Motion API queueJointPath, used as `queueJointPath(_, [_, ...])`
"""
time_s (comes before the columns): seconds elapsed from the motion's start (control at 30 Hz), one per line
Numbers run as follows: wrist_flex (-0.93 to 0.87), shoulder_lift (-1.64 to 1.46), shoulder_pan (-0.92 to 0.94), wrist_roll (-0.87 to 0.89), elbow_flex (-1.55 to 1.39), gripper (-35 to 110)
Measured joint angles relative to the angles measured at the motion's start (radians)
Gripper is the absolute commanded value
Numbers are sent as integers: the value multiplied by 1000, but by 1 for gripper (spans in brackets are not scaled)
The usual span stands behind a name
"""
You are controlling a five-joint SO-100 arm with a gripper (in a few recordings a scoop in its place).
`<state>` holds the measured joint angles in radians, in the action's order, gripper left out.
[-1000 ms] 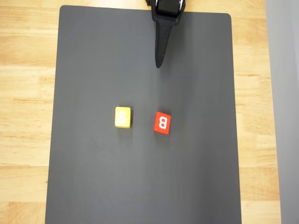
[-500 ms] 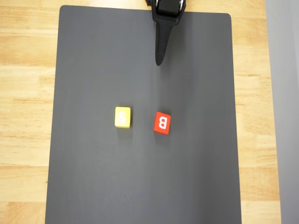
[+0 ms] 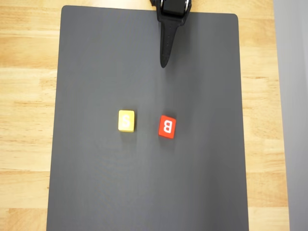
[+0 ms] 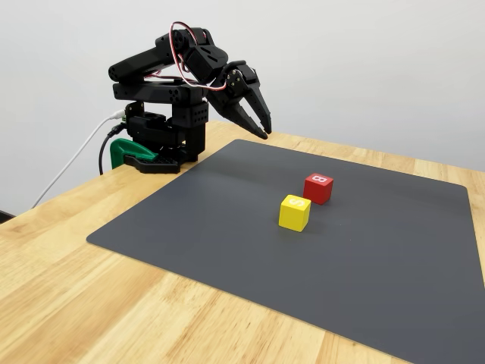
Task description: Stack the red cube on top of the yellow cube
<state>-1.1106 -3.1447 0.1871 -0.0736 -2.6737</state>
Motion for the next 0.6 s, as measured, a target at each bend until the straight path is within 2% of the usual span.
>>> queueJointPath(0.6, [0, 0, -18, -6, 0, 2])
